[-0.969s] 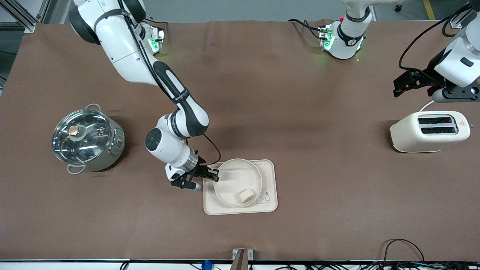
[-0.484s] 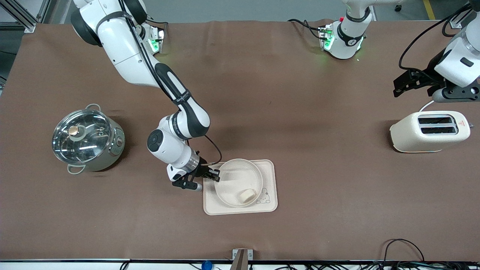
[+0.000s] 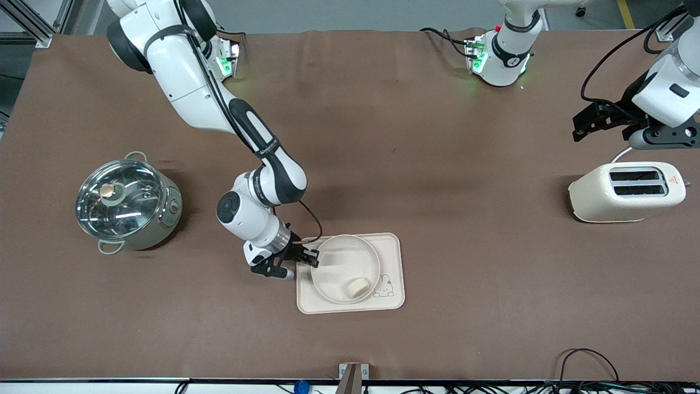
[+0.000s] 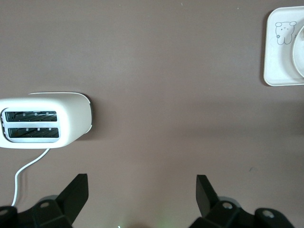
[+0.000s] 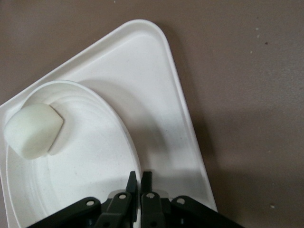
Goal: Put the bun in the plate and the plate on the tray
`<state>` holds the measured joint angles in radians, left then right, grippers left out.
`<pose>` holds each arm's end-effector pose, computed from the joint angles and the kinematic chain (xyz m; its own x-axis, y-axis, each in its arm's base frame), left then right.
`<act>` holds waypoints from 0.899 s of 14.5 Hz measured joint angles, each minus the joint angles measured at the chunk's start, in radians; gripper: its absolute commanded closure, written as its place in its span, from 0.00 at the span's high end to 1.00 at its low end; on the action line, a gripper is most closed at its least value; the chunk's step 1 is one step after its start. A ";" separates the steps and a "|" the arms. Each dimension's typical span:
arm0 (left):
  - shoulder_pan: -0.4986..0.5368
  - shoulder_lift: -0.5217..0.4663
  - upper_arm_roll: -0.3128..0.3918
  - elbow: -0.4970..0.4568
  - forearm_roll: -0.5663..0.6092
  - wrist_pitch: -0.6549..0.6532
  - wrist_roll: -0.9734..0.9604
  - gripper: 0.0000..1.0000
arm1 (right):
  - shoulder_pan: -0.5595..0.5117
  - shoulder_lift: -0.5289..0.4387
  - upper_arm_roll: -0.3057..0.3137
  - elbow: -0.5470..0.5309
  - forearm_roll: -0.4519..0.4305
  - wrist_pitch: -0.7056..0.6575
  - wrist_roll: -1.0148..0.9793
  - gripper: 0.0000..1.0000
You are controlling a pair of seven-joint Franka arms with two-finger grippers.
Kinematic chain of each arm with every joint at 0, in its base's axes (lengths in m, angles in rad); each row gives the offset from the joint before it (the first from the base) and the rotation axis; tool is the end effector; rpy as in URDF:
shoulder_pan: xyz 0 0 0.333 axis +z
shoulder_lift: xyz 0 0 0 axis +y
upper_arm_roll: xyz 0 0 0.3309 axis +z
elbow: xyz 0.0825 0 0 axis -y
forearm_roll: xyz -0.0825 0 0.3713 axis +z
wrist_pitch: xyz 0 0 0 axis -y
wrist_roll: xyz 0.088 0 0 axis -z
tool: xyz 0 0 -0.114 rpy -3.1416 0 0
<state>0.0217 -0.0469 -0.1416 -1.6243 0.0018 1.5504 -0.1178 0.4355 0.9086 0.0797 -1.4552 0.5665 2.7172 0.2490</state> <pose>0.5198 -0.0643 0.6309 0.9997 -0.0017 -0.0263 -0.0020 -0.9999 -0.0116 0.6673 0.3416 0.1849 0.9554 -0.2766 0.1038 -0.1981 -0.8604 -0.4695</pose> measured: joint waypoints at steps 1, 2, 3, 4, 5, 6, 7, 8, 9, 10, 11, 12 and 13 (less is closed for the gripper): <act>0.000 0.000 0.000 0.000 0.000 0.000 0.000 1.00 | -0.003 0.000 0.000 0.001 0.006 0.001 0.000 1.00; 0.000 0.000 0.000 0.000 0.000 0.000 0.000 1.00 | -0.007 0.000 0.000 0.005 0.021 0.002 0.000 1.00; 0.000 0.000 0.000 0.000 0.000 0.000 0.000 1.00 | -0.009 -0.004 0.001 0.011 0.042 -0.001 0.000 1.00; 0.000 0.000 0.000 0.000 0.000 0.000 0.000 1.00 | -0.009 -0.014 0.003 0.019 0.061 -0.017 0.000 1.00; 0.000 0.000 0.000 0.000 0.000 0.000 0.000 1.00 | -0.009 -0.031 0.005 0.028 0.077 -0.054 0.002 1.00; 0.000 0.000 -0.001 0.000 0.000 0.000 0.000 1.00 | -0.009 -0.056 0.005 0.034 0.084 -0.101 0.007 1.00; -0.001 0.000 -0.001 0.000 0.000 0.000 0.000 1.00 | -0.012 -0.087 0.003 0.035 0.084 -0.152 0.014 1.00; -0.001 0.000 -0.001 0.000 0.000 0.000 0.000 1.00 | -0.022 -0.118 0.000 0.033 0.084 -0.208 0.015 1.00; -0.001 0.000 -0.001 0.000 0.000 0.000 0.000 1.00 | -0.038 -0.146 -0.005 0.028 0.078 -0.261 0.013 1.00; -0.001 0.000 -0.001 0.000 0.000 0.000 0.000 1.00 | -0.060 -0.175 -0.016 0.022 0.060 -0.322 0.007 1.00; -0.001 0.000 -0.001 0.000 0.000 0.000 0.000 1.00 | -0.083 -0.205 -0.033 0.019 0.011 -0.397 0.000 1.00; -0.001 -0.001 -0.001 0.000 0.000 0.000 0.000 1.00 | -0.108 -0.240 -0.054 0.019 -0.048 -0.485 -0.001 1.00; -0.001 -0.001 -0.001 0.001 0.000 0.000 0.000 1.00 | -0.134 -0.278 -0.073 0.019 -0.095 -0.572 -0.004 1.00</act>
<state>0.0208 -0.0477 -0.1425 -1.6238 0.0018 1.5504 -0.1176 0.3011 0.6306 0.0072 -1.4361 0.4716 2.1454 0.2450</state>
